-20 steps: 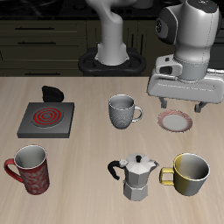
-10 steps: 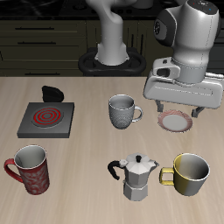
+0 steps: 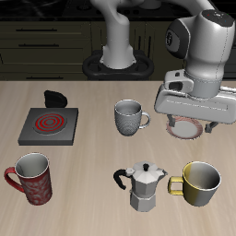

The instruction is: Place the white and yellow mug on the plate

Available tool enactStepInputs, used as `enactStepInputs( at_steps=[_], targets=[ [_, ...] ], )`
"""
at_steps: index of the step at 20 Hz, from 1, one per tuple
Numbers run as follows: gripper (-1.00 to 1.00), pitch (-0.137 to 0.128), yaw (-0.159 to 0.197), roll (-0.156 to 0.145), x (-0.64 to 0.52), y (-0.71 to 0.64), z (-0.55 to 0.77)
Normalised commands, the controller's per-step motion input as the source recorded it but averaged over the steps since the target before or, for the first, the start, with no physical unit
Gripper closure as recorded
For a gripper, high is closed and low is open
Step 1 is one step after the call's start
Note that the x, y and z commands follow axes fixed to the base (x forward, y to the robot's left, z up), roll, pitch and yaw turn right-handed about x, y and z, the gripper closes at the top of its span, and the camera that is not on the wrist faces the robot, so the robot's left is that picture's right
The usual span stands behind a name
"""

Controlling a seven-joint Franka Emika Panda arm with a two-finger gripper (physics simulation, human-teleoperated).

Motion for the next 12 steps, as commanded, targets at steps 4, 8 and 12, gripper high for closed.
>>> enactStepInputs(
  at_steps=[4, 8, 12],
  targets=[
    [-1.00, -0.015, -0.019, 0.016, 0.05, 0.05, -0.24],
    [-1.00, -0.015, -0.047, 0.000, 0.04, -0.02, -0.10],
    [-1.00, 0.017, -0.031, -0.009, 0.06, -0.07, -0.17]
  ],
)
